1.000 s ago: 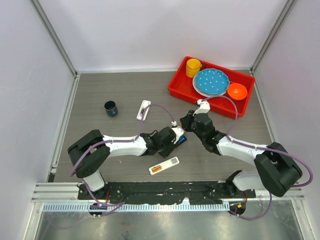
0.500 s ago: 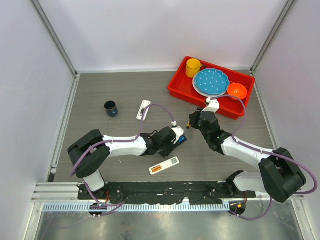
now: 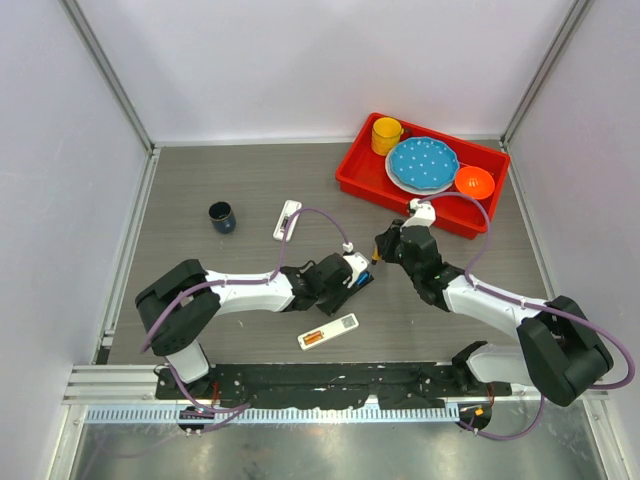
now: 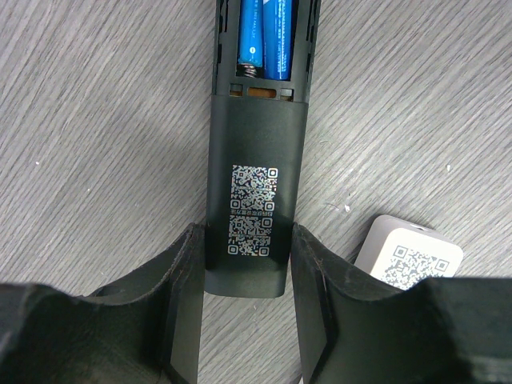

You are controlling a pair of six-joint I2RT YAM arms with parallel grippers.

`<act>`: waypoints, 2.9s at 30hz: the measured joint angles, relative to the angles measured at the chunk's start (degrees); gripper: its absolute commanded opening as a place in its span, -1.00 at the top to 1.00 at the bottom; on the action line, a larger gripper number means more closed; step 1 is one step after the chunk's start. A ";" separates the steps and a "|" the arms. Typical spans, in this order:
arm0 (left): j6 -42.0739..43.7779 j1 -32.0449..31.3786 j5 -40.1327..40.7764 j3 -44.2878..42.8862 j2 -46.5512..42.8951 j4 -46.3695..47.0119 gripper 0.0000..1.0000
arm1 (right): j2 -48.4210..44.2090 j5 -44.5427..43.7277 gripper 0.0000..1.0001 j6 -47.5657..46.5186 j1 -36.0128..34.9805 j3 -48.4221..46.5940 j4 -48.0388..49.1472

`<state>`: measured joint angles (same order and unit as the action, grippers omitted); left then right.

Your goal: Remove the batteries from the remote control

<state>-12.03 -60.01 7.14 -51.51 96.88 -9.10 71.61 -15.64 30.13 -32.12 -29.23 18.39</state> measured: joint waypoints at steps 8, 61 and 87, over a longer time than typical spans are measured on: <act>0.00 0.00 0.00 0.00 0.00 0.00 1.00 | 0.00 1.51 0.98 0.11 -0.15 0.00 0.09; -0.44 -0.04 0.22 0.00 0.02 0.02 1.00 | 5.25 3.15 0.98 2.69 -2.80 -5.81 1.97; -0.44 -0.04 0.22 0.00 0.02 0.04 1.00 | 0.76 11.28 0.98 4.44 9.31 -1.60 3.80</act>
<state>-12.47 -60.05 7.35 -51.51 96.90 -9.06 72.38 -4.36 34.57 -22.81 -30.83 22.20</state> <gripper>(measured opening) 0.444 0.246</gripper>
